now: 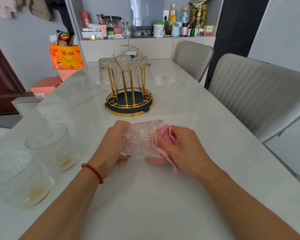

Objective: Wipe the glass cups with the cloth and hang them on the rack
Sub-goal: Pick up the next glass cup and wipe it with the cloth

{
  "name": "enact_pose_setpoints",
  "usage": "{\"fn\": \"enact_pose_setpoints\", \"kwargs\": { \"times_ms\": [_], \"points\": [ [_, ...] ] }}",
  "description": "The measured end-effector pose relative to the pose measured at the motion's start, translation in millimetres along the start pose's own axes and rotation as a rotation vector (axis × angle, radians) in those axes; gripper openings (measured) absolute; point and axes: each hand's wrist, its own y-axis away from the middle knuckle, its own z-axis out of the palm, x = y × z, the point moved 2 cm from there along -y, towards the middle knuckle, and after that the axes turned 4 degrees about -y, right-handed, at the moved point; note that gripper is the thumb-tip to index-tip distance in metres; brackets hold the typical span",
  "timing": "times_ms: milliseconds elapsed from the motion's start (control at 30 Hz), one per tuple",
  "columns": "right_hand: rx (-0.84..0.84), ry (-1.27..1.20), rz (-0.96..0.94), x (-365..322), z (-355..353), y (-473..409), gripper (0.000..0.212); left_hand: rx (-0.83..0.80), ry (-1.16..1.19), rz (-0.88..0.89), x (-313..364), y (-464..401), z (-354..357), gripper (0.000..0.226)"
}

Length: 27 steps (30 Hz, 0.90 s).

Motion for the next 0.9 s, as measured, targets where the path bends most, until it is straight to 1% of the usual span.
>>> {"fn": "enact_pose_setpoints", "kwargs": {
  "times_ms": [100, 167, 200, 267, 300, 367, 400, 467, 533, 633, 700, 733, 833, 900],
  "points": [
    [0.078, 0.125, -0.137, -2, -7, 1, 0.035, -0.136, -0.055, -0.059, 0, 2, -6, 0.034],
    [0.132, 0.114, -0.149, -1, -9, 1, 0.038, -0.221, -0.053, -0.092, -3, 4, -6, 0.038],
    [0.155, 0.087, -0.12, 0, -8, 1, 0.037, -0.235, -0.015, -0.104, -4, 5, -5, 0.042],
    [0.194, 0.001, -0.032, -2, -5, 0, 0.033, -0.219, 0.128, -0.081, -5, 5, 1, 0.052],
    [0.206, -0.072, 0.021, -3, -3, -1, 0.034, -0.191, 0.198, -0.038, -5, 5, 4, 0.054],
    [0.18, -0.196, 0.111, -4, 1, 0, 0.039, -0.103, 0.273, 0.041, -4, 4, 9, 0.049],
    [0.142, -0.204, 0.127, -3, 2, 1, 0.038, -0.046, 0.269, 0.049, -4, 4, 11, 0.043],
    [0.076, -0.126, 0.093, -3, 2, 3, 0.032, 0.02, 0.216, 0.015, -5, 4, 8, 0.034],
    [0.066, -0.031, 0.038, -3, -2, 4, 0.033, -0.005, 0.128, -0.022, -4, 3, 3, 0.032],
    [0.104, 0.056, -0.075, -5, -12, 2, 0.035, -0.142, -0.031, -0.101, -6, 4, -2, 0.045],
    [0.119, 0.042, -0.086, -5, -13, 2, 0.034, -0.197, -0.075, -0.125, -9, 6, -2, 0.05],
    [0.135, 0.021, -0.069, -5, -12, 1, 0.033, -0.197, -0.058, -0.13, -10, 7, -1, 0.054],
    [0.176, -0.129, 0.053, -3, -7, -2, 0.035, -0.188, 0.128, -0.085, -10, 6, 4, 0.065],
    [0.117, -0.218, 0.132, 0, -6, -1, 0.037, -0.121, 0.167, -0.05, -11, 4, 8, 0.061]
  ]
}}
